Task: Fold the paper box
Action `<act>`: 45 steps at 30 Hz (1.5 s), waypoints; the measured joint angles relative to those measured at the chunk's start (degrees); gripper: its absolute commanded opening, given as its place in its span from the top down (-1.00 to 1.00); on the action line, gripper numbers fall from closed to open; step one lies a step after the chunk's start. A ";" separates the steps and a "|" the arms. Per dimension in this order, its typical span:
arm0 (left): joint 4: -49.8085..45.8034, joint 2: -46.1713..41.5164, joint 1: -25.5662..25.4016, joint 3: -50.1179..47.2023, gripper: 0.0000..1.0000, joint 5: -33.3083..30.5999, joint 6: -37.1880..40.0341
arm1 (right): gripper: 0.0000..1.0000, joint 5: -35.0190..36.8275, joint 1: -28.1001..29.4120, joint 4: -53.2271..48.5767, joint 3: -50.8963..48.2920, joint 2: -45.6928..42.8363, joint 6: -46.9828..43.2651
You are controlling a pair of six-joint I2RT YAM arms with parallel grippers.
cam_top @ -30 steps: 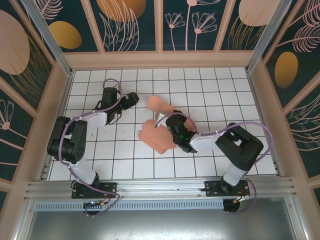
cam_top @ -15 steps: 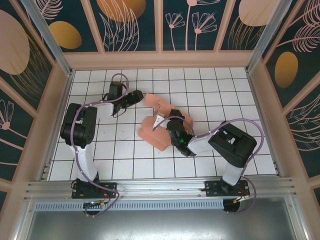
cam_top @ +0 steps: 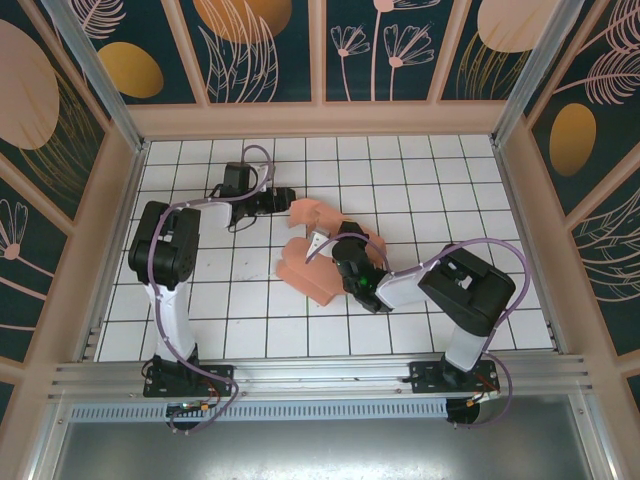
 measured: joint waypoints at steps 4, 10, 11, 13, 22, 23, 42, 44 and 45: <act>1.33 -2.71 -0.46 -4.98 -0.37 0.98 0.59 | 1.00 -0.02 -0.09 -0.02 0.15 0.00 0.00; 8.20 -8.20 -1.33 -13.73 -0.38 1.95 0.76 | 1.00 -0.59 -0.48 -0.46 0.48 0.00 0.04; 9.46 -8.79 -1.53 -14.84 -0.38 2.27 0.76 | 1.00 -0.63 -0.48 -0.55 0.48 0.00 0.09; 11.78 -9.42 -2.16 -16.39 -0.39 2.56 0.76 | 1.00 -0.63 -0.48 -0.94 0.55 0.00 0.35; 16.61 -9.44 -5.03 -17.79 -0.46 2.93 1.97 | 1.00 -1.03 -1.14 -3.48 1.81 0.00 2.82; 17.03 -9.44 -5.03 -18.14 -0.46 2.93 2.05 | 1.00 -1.05 -1.14 -3.65 1.84 0.00 3.04; 17.81 -9.55 -7.43 -18.88 -0.34 1.25 5.95 | 1.00 -2.56 -1.55 -8.66 3.96 0.00 5.68; 17.46 -9.55 -7.43 -18.43 -0.32 0.81 6.23 | 1.00 -2.56 -1.55 -9.05 4.20 0.00 5.88; 17.42 -9.53 -7.43 -18.18 -0.30 0.74 6.32 | 1.00 -2.56 -1.55 -9.05 4.28 0.00 6.03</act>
